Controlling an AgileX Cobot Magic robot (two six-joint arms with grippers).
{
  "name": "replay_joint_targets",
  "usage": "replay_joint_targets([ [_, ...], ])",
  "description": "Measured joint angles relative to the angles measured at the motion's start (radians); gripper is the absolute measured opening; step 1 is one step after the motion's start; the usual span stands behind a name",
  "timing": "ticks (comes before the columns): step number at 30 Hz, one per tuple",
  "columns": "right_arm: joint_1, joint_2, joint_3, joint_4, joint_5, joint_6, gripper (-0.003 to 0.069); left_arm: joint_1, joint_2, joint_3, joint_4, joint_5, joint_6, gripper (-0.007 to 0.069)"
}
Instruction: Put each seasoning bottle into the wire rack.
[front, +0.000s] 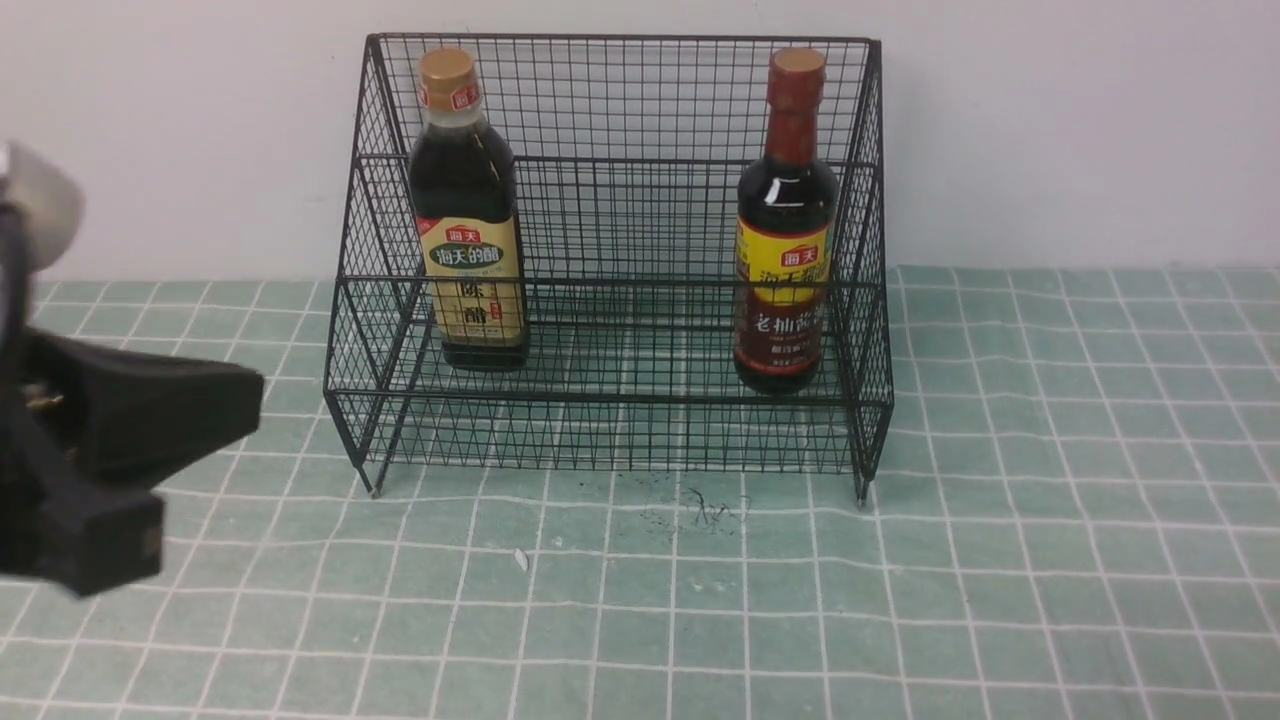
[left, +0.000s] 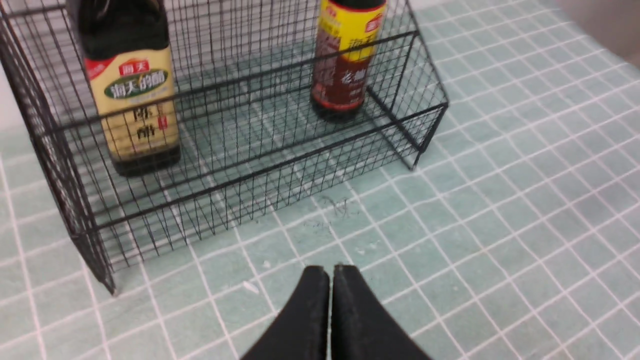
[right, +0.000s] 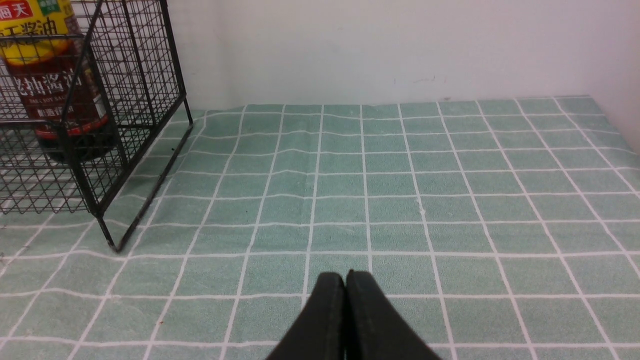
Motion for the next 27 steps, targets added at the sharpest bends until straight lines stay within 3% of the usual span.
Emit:
replay_joint_targets([
  [10, 0.0, 0.0, 0.0, 0.0, 0.0, 0.0, -0.0014, 0.0, -0.271, 0.007, 0.035, -0.053, 0.001, -0.0006],
  [13, 0.0, 0.0, 0.0, 0.0, 0.0, 0.0, -0.0014, 0.001, -0.354, 0.083, 0.099, -0.148, -0.01, -0.0006],
  [16, 0.0, 0.0, 0.0, 0.0, 0.0, 0.0, -0.0014, 0.009, -0.429, 0.203, 0.184, -0.256, -0.05, -0.0006],
  [21, 0.0, 0.0, 0.0, 0.0, 0.0, 0.0, -0.0014, 0.029, -0.621, 0.606, 0.405, -0.534, -0.205, -0.0006],
  [27, 0.0, 0.0, 0.0, 0.0, 0.0, 0.0, -0.0014, 0.03, -0.734, 0.896, 0.513, -0.573, -0.317, -0.0006],
])
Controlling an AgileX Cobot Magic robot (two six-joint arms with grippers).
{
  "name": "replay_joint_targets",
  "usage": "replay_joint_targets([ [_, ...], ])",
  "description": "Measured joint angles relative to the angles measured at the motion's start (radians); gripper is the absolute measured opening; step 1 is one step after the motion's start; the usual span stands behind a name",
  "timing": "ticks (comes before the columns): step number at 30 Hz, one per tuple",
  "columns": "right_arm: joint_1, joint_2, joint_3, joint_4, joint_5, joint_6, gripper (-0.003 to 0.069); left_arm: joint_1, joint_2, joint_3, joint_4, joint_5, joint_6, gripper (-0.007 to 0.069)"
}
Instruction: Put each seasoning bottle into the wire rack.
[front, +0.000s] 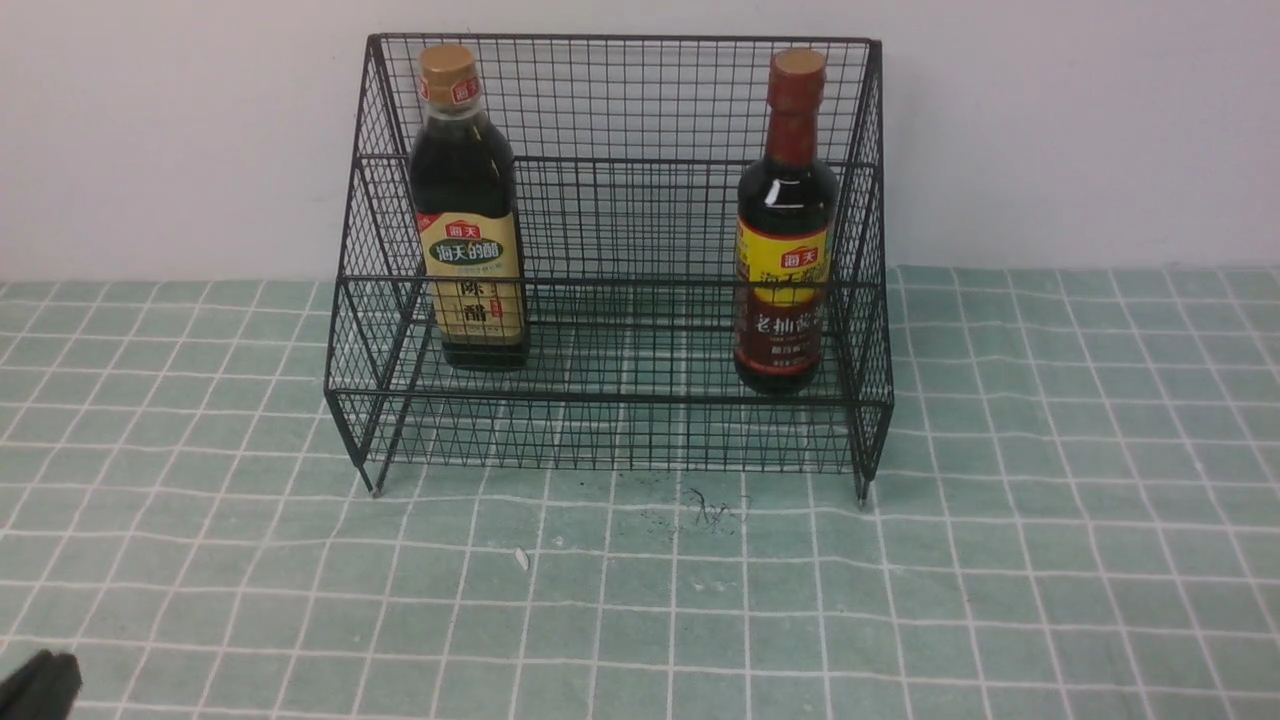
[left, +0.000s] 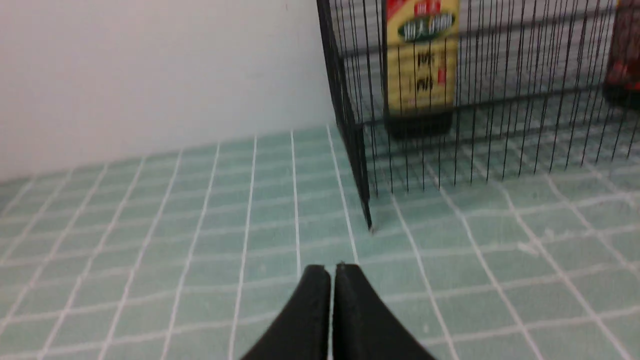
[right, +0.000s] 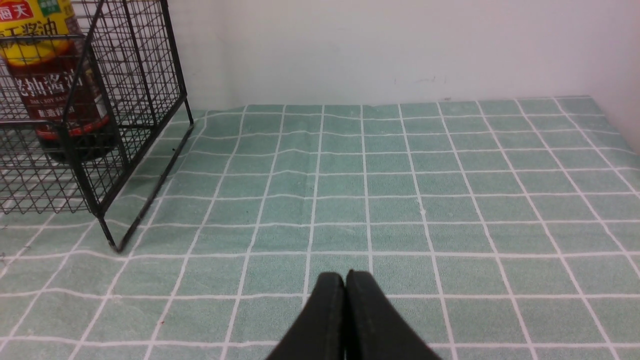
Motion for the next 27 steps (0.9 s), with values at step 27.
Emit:
replay_joint_targets([
  [27, 0.0, 0.0, 0.0, 0.0, 0.001, 0.0, -0.0014, 0.0, -0.005, 0.022, 0.02, 0.079, -0.014, -0.0006],
])
